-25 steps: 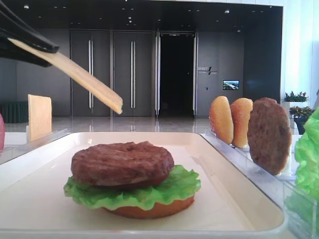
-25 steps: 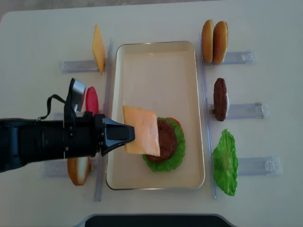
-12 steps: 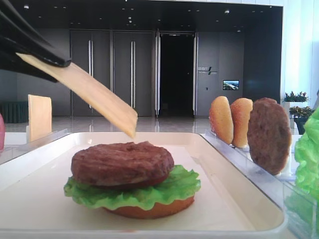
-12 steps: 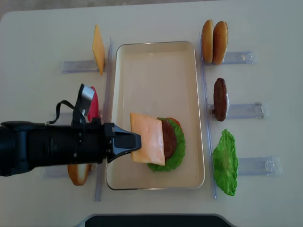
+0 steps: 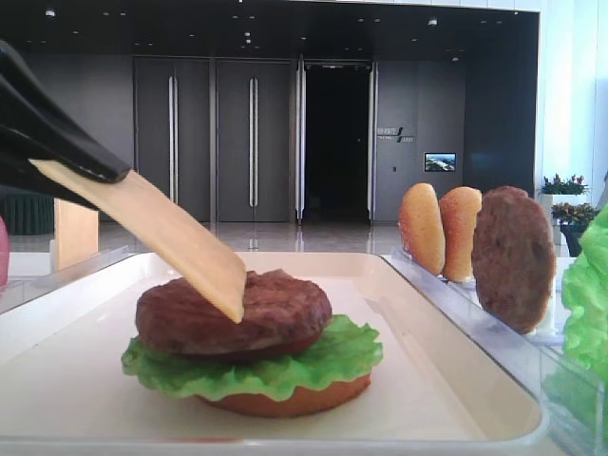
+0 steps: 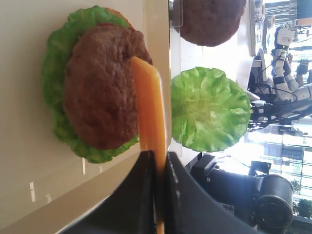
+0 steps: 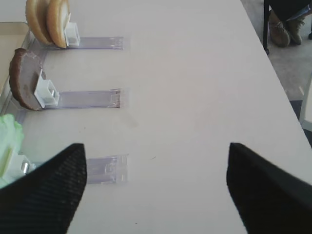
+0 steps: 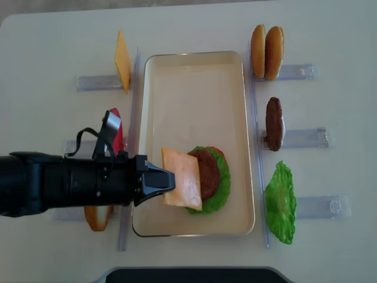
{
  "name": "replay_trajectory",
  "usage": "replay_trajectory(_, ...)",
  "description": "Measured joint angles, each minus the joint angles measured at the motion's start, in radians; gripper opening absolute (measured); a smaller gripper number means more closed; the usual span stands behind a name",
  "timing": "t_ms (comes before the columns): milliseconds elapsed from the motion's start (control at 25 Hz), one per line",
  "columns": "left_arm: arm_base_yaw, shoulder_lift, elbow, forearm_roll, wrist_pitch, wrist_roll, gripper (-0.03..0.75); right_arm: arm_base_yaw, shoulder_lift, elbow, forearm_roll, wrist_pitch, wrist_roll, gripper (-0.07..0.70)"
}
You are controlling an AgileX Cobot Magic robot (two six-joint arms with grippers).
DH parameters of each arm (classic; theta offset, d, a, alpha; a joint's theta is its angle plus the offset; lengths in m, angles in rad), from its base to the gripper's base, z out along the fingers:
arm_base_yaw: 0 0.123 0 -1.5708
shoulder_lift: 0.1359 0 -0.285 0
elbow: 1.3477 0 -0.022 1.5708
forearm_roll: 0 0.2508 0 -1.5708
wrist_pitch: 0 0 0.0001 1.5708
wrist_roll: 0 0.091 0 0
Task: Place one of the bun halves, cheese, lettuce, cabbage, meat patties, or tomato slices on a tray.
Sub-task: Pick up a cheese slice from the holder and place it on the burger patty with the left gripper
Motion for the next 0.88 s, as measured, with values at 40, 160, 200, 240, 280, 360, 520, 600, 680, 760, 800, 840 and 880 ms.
replay_trajectory(40,0.000,0.001,0.000,0.000,0.001,0.000,0.021,0.000,0.000,0.000,0.000,0.000,0.000,0.587)
replay_trajectory(160,0.000,0.002,0.000,-0.001,0.002,0.000,0.021,0.000,0.000,0.000,0.001,0.000,0.000,0.587)
replay_trajectory(200,0.000,0.003,0.000,-0.001,0.002,0.000,0.021,0.000,0.000,0.000,0.001,0.000,0.000,0.587)
replay_trajectory(240,0.000,0.003,0.000,-0.001,0.007,0.000,0.021,0.000,0.000,0.000,0.001,0.000,0.000,0.587)
replay_trajectory(280,0.000,0.003,0.000,-0.001,0.012,0.001,0.021,0.000,0.000,0.000,0.001,0.000,0.000,0.587)
replay_trajectory(360,0.000,0.003,0.000,-0.001,0.025,0.007,0.021,0.000,0.000,0.000,0.001,0.000,0.000,0.587)
replay_trajectory(520,0.000,0.003,-0.001,-0.001,0.030,0.010,0.021,0.000,0.000,0.000,0.001,0.000,0.000,0.587)
replay_trajectory(600,0.000,0.003,-0.009,-0.001,0.030,0.010,0.021,0.000,0.000,0.000,0.001,0.000,0.000,0.587)
replay_trajectory(680,0.000,0.003,-0.024,-0.001,0.032,0.010,0.021,0.000,0.000,0.000,0.001,0.000,0.000,0.587)
replay_trajectory(760,0.000,0.003,-0.038,-0.001,0.038,0.010,0.021,0.000,0.000,0.000,0.001,0.000,0.000,0.587)
replay_trajectory(800,0.000,0.003,-0.043,-0.001,0.042,0.010,0.021,0.000,0.000,0.000,0.001,0.000,0.000,0.587)
replay_trajectory(840,0.000,0.003,-0.044,-0.001,0.043,0.010,0.021,0.000,0.000,0.000,0.001,0.000,0.000,0.587)
replay_trajectory(880,0.000,0.003,-0.045,-0.001,0.043,0.010,0.021,0.000,0.000,0.000,0.001,0.000,0.000,0.587)
